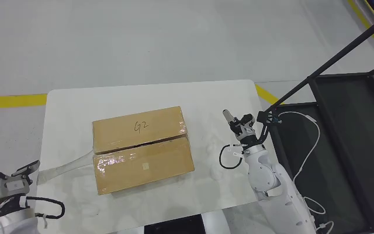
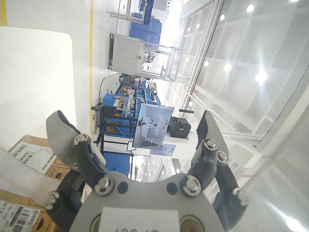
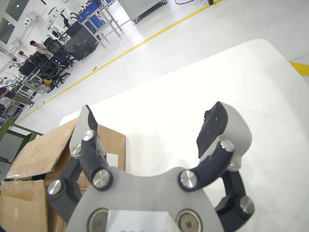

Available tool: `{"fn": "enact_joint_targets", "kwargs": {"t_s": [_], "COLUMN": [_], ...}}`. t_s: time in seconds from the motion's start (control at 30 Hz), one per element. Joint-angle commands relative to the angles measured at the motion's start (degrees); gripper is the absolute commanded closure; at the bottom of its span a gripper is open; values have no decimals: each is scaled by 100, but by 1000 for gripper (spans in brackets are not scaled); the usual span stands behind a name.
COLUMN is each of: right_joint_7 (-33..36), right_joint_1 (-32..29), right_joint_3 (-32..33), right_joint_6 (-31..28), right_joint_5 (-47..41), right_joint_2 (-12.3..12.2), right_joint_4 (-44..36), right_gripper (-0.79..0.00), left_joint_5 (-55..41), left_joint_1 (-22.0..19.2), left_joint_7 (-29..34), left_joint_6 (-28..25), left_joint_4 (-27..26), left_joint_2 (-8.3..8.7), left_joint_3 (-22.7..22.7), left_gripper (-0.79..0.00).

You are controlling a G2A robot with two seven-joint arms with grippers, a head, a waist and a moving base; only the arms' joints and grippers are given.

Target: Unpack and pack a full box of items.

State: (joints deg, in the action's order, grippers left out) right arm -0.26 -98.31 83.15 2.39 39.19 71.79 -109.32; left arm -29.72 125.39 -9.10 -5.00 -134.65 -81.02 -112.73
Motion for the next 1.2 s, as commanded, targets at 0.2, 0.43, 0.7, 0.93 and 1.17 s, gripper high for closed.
{"fn": "enact_joint_targets", "kwargs": {"t_s": [0.2,0.43,0.7,0.93,1.17], "right_joint_7": [0,0,0,277,1006], "right_joint_1": [0,0,0,66,103], "right_joint_3": [0,0,0,-64,-67], "right_joint_6": [0,0,0,-230,-865], "right_joint_5": [0,0,0,29,-197], "right_joint_2": [0,0,0,-10,-51], "right_joint_4": [0,0,0,-50,-249], "right_gripper": [-784,-784,-784,-785,-785], "left_joint_5": [0,0,0,0,0], "left_joint_1": [0,0,0,0,0], "left_joint_7": [0,0,0,0,0], "left_joint_6": [0,0,0,0,0], "left_joint_4": [0,0,0,0,0], "left_joint_2": [0,0,0,0,0], "left_joint_3": [0,0,0,0,0], "left_gripper": [-785,-785,-784,-785,-785]}}
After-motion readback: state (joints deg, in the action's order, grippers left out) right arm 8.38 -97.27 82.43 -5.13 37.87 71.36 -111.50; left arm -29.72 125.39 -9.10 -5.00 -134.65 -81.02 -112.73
